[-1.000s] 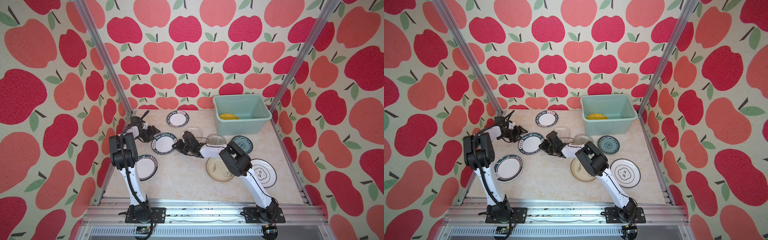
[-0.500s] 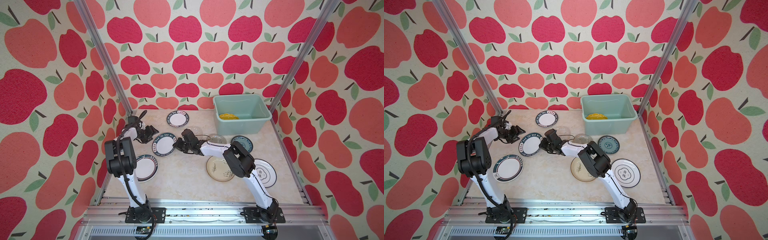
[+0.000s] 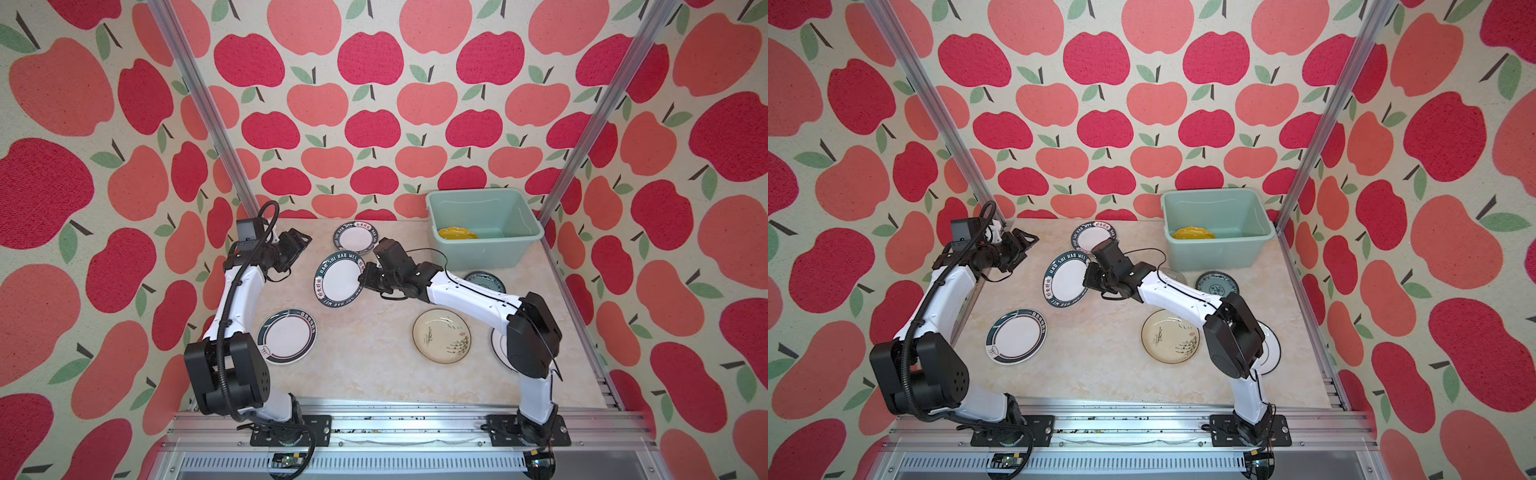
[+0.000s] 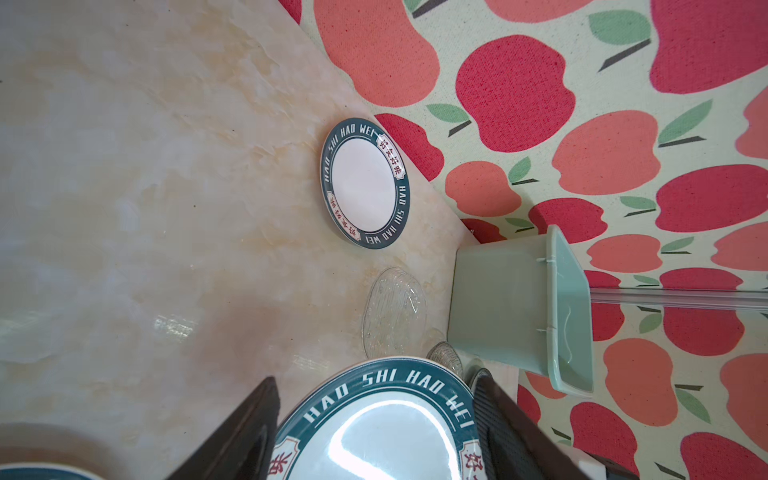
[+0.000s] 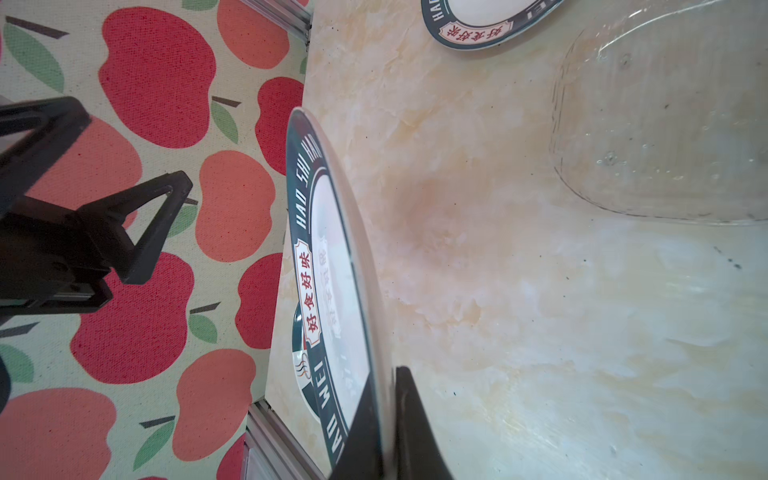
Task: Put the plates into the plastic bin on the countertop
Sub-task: 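Lift the green-rimmed plate over the bin with the right gripper while the left withdraws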
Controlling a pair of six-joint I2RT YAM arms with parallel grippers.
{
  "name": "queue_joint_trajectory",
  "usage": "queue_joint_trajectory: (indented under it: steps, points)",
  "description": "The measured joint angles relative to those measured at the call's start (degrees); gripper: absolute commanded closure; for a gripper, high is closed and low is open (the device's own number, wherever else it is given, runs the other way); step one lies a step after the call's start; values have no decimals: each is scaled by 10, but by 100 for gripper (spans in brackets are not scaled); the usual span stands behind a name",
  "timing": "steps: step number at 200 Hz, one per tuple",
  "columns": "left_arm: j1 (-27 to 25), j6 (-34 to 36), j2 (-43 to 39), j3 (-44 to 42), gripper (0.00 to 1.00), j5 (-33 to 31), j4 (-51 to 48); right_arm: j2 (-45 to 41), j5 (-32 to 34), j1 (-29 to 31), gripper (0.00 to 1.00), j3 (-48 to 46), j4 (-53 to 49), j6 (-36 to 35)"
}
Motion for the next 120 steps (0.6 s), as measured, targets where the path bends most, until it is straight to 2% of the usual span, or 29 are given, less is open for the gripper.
queue_joint_trajectory:
  steps: [36, 59, 82, 120]
  points:
    - [-78, -51, -100, -57, 19, -26, 40, -16, 7, -19, 96, 60, -93, -42]
    - [-100, -90, -143, -93, 19, -34, 83, -16, 10, -49, 96, 103, -153, -68]
    - [-128, -110, -161, -107, 19, -43, 104, -16, 9, -91, 97, 150, -203, -95]
    - [-211, -110, -163, -102, 19, -52, 104, -23, -18, -183, 98, 205, -237, -135]
